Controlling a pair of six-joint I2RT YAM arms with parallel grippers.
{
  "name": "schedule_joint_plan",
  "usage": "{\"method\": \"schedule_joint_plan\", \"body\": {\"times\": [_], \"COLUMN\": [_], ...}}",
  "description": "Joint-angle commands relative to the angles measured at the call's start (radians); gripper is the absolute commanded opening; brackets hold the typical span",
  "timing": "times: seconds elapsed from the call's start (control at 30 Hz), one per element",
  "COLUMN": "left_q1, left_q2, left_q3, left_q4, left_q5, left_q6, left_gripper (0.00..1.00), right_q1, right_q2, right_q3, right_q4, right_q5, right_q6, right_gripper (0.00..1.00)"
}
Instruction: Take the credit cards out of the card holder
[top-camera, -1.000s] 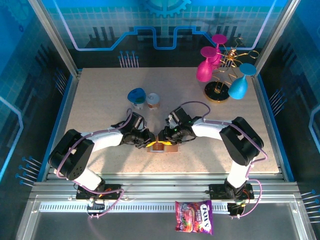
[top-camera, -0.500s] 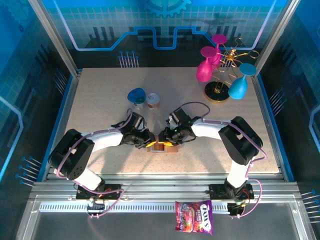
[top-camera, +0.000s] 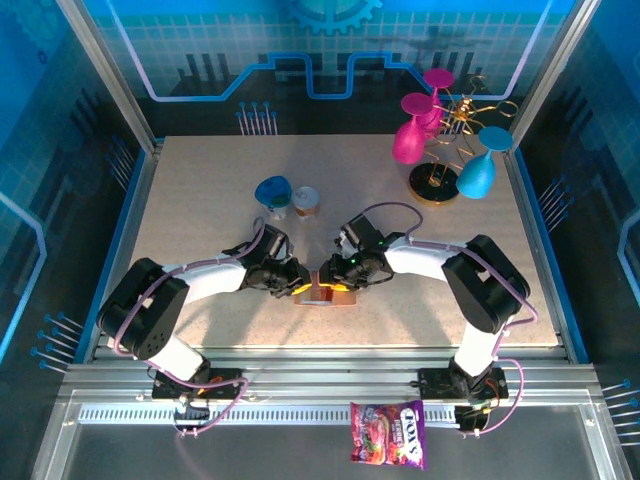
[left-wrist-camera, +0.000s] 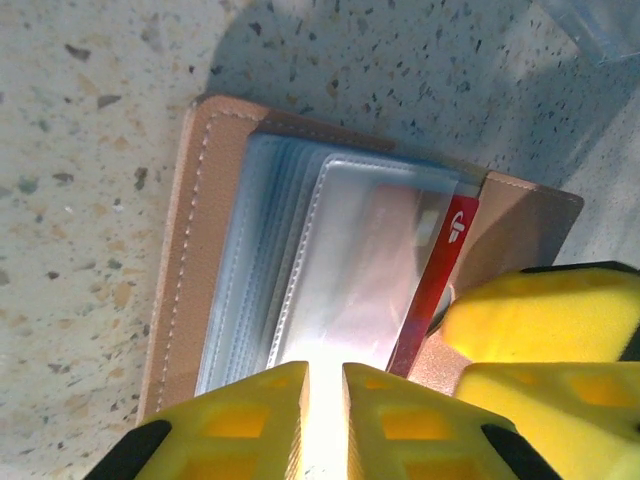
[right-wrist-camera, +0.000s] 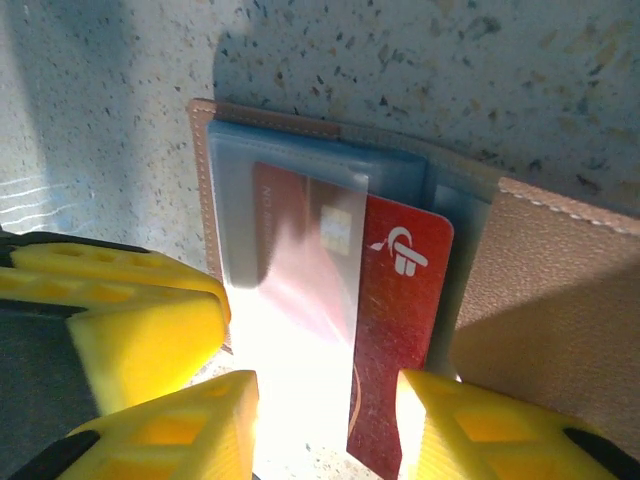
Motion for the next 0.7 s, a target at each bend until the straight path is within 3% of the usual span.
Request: {"method": "schedule_joint_plan", "body": {"times": [0.0, 0.5, 0.67], "left_q1": [-0.009, -0.027, -0.027], "left_q2": [-0.038, 0.02, 0.037], "left_q3": [0.038, 0.048, 0.045], "left_q4": [-0.049, -0.071, -0.068], "left_q5": [-0.012, -0.022, -0.026], "left_q6": [0.018, 0.055, 0.059], "left_gripper": [0.17, 0.01, 0.0], "right_q1": [-0.021, -0.05, -0.056], "right_q2": [-0.036, -0.061, -0.05], "right_q3": [-0.026, -0.136, -0.149], "right_q4": [0.016, 0.141, 0.172], "right_q5": [-0.01, -0.06, -0.072], "right_q6": [-0.001, 0.002, 0.008], "right_gripper": [0.4, 0.38, 0.38]}}
